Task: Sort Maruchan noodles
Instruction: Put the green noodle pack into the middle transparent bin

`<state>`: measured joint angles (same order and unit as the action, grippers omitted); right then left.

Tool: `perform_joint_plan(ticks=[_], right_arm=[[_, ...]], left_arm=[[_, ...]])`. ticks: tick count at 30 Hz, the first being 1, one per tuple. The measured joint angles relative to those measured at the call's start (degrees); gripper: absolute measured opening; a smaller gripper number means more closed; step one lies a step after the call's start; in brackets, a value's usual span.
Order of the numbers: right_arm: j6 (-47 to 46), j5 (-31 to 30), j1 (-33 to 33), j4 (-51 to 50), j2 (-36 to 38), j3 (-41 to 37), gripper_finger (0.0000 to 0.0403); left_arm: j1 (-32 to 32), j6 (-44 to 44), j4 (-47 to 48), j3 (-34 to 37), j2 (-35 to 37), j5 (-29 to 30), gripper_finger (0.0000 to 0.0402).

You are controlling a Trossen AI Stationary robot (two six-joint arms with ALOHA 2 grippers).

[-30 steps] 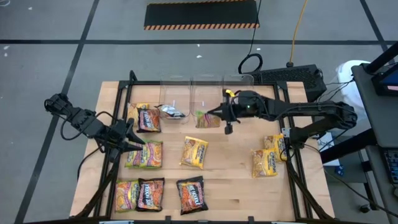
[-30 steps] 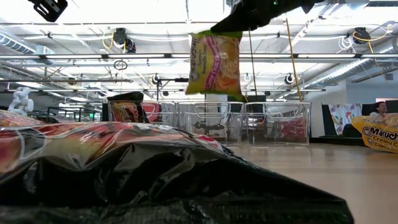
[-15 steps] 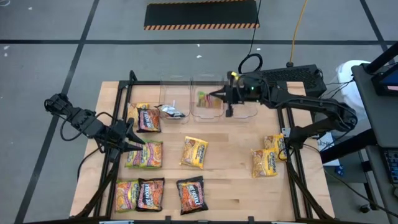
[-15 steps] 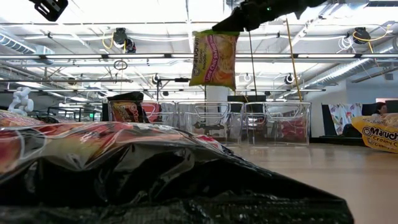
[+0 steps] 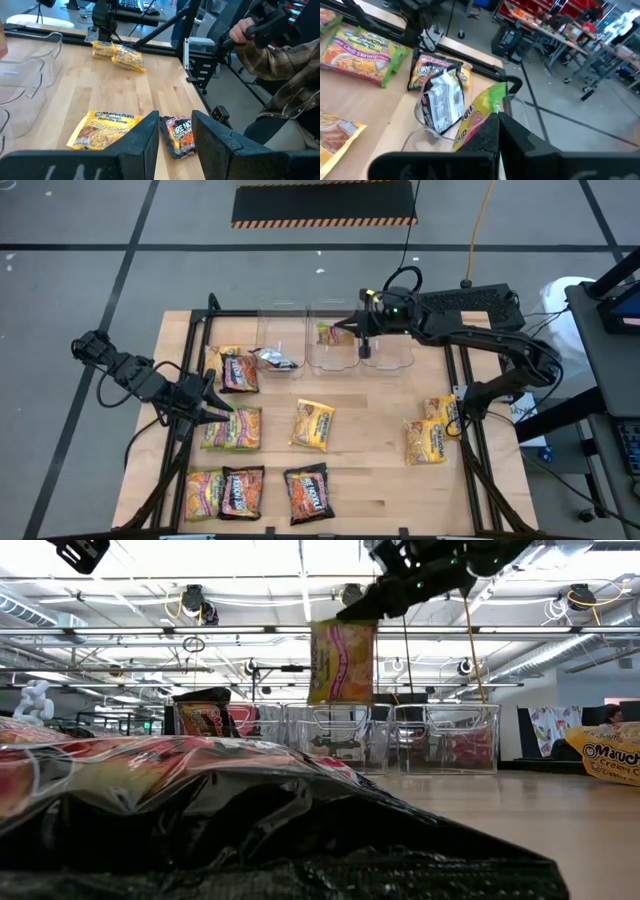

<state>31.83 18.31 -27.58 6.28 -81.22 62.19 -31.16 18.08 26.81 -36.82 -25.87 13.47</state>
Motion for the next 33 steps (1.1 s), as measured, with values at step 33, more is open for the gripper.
perform_joint_plan(ticks=[33], right_arm=[[-5.76,3.02,2.96,5.25,-7.75,-7.34,0.0000]], left_arm=[[-0.01,0.05,-0.09,0.00,-0.02,-0.02,0.0122]])
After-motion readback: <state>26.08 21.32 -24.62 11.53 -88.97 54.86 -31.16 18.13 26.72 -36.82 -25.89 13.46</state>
